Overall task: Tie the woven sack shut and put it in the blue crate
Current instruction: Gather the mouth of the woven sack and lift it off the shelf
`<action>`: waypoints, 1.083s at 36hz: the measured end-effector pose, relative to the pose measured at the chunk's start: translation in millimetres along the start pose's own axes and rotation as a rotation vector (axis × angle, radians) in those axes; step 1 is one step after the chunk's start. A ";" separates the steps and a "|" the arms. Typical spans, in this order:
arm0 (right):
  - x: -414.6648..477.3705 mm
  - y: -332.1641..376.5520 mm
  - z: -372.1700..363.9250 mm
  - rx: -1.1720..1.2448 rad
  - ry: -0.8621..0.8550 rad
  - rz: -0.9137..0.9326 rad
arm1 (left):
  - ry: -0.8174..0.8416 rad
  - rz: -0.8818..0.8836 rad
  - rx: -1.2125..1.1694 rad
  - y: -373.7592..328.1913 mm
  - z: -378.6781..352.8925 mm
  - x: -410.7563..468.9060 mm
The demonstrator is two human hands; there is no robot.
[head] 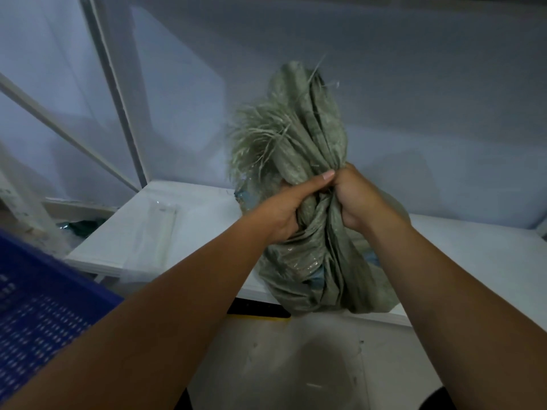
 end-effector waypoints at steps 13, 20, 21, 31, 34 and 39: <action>-1.1 17.7 -4.1 -1.001 -0.176 0.345 | -0.037 0.161 0.083 -1.1 9.6 -3.4; -0.5 -6.1 -11.2 -0.623 -0.121 -0.026 | -0.135 0.105 -0.014 -4.2 12.4 -2.2; -1.8 -12.1 -11.3 -0.512 -0.098 -0.106 | -0.146 0.101 -0.031 -4.7 12.7 -1.4; -0.1 -39.6 -10.5 -0.290 0.104 -0.318 | -0.243 0.167 0.120 -5.9 31.9 4.1; -3.5 -42.6 -8.1 -0.308 0.129 -0.348 | -0.283 0.136 0.124 -10.6 39.3 8.9; -8.3 -34.0 -24.0 -0.499 0.121 -0.211 | -0.304 0.130 0.102 -23.8 38.2 8.3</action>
Point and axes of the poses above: each hand's wrist, its own x-axis towards the middle knuckle, its own z-axis out of the back of the hand, y = z × x, the point moved 6 cm from there along x, towards the middle knuckle, and after that the axes turned 6 degrees about -x, right-handed, at the moved point
